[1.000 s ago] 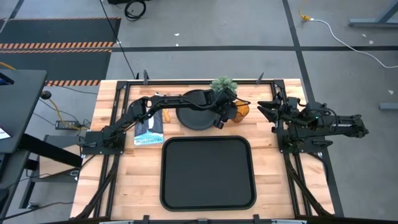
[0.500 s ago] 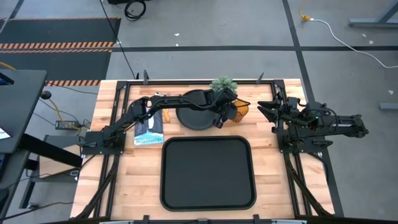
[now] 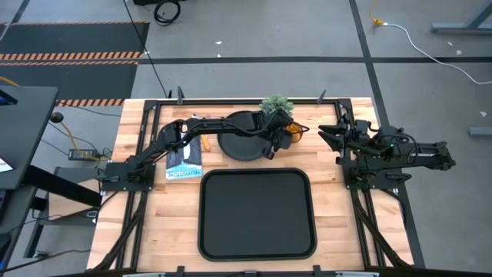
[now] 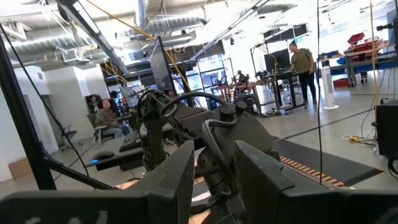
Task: Pick and place plate/cup/fork/spoon on tray
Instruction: Put the orange glass on the black tray
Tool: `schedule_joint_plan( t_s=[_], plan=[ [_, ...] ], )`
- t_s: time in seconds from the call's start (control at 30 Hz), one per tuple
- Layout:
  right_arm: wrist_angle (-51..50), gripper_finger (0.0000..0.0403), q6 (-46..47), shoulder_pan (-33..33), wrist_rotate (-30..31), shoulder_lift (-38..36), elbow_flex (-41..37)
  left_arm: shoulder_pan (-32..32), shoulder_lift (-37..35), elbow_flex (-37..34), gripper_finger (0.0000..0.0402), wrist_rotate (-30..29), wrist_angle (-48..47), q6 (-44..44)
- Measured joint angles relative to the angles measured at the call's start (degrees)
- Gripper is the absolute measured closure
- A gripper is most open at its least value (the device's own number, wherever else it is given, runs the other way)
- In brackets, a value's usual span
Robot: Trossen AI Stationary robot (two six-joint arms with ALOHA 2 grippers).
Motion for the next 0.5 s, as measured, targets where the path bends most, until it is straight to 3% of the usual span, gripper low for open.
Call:
schedule_joint_plan(
  t_s=[0.17,0.5],
  plan=[
    [1.29,0.0282,-0.48,-0.01,0.00,0.02,0.00,-0.01,-0.13,0.78,0.0386,0.23,-1.12,-1.93],
    [2.43,0.0282,-2.30,0.02,-0.11,-0.03,0.00,0.44,-0.43,15.93,0.0386,1.37,-18.35,-9.50]
  ],
)
